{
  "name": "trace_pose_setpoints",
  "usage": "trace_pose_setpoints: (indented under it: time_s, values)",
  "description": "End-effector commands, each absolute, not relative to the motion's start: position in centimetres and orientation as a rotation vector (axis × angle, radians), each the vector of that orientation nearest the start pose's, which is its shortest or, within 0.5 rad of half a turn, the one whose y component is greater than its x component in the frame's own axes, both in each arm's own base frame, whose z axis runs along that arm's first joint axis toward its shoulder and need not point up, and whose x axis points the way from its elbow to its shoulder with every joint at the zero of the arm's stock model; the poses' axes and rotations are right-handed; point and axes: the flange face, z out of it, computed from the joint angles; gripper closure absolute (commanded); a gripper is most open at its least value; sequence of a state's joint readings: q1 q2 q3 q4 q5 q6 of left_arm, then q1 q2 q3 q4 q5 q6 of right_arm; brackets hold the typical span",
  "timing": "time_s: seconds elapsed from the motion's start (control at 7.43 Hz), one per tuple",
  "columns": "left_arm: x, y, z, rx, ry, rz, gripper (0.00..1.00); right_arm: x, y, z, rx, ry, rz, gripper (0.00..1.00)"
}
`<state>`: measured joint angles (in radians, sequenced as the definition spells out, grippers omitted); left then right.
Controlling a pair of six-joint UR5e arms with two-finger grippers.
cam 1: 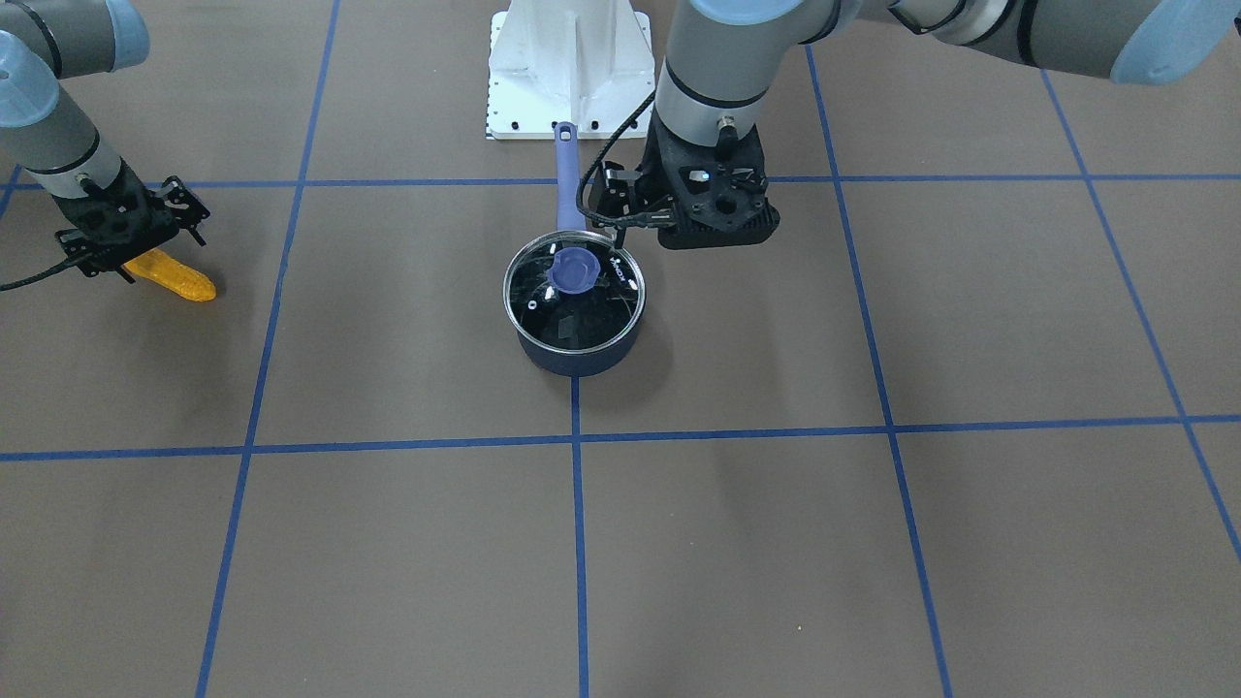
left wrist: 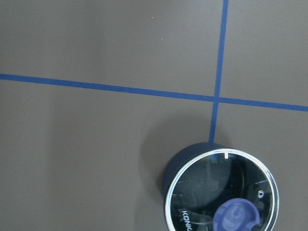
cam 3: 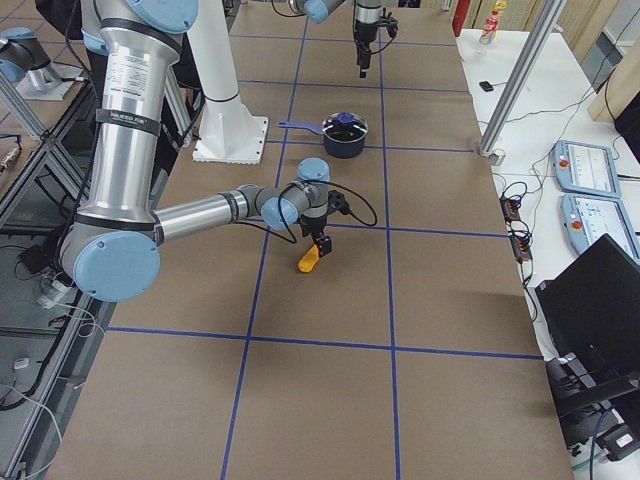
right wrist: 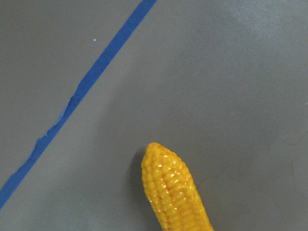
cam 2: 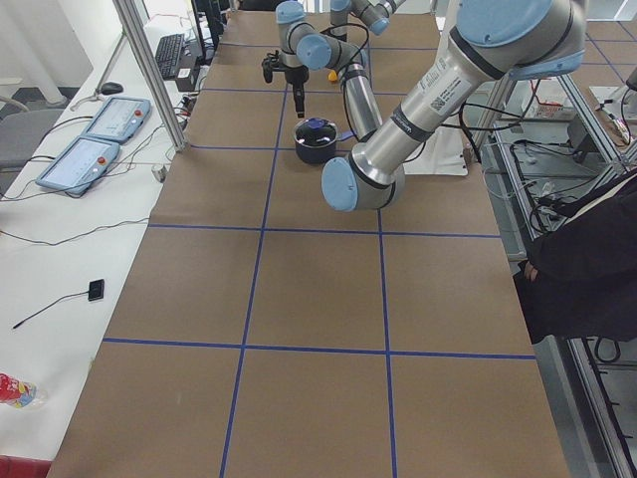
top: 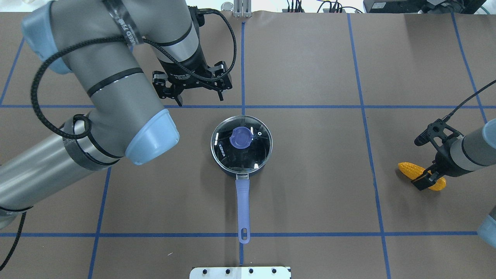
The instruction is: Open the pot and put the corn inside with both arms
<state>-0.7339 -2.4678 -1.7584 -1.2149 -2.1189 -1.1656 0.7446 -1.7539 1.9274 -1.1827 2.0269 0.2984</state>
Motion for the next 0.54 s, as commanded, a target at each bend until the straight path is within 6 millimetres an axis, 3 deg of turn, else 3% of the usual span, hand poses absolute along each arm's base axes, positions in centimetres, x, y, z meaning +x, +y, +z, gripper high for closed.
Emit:
trace_pose_setpoints:
  time_s: [0.0,0.13,0.4]
  values:
    - [46.4,-49.8,6.9,-0.058,0.89,-0.143,0.02,-26.9,-36.8,54.3,0.243,-0.665,-0.673,0.0]
    - [47.4,-50.1,7.2,-0.051,0.877,-0.146,0.02,-27.0,-36.9,54.5,0.239,-0.663,-0.674,0.03]
    - [50.5,-49.8,8.5,-0.051,0.877,-0.125,0.02,-27.0,-36.8,54.6,0.234,-0.669,-0.674,0.27]
